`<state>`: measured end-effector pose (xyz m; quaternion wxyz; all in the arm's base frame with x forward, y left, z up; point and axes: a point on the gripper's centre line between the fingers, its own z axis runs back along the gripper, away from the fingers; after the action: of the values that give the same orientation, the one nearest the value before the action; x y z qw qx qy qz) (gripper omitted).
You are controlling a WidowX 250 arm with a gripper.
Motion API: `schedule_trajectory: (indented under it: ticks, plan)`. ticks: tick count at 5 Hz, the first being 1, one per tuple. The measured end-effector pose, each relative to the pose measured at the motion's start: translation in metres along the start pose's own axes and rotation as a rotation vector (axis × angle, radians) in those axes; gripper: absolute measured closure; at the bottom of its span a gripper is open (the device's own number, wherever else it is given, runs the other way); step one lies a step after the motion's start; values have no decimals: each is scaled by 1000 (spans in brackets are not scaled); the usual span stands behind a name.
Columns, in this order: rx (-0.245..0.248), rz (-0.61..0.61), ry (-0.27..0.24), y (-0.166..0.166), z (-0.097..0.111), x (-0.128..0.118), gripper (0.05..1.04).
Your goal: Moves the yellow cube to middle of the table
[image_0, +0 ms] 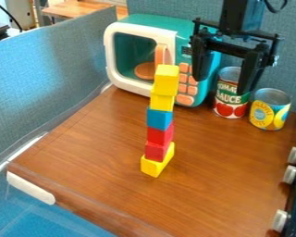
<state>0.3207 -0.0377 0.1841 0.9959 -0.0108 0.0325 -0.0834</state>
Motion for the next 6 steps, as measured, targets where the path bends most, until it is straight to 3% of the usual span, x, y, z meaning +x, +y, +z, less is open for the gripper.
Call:
schedule_trajectory:
  ticks: [1, 2, 5, 6]
  plan:
    - [0, 5, 26, 1, -8, 2, 83]
    - [32, 7, 33, 6, -9, 2, 83]
    - [70, 2, 5, 7, -2, 5, 83]
    - [82, 19, -42, 11, 13, 9, 83]
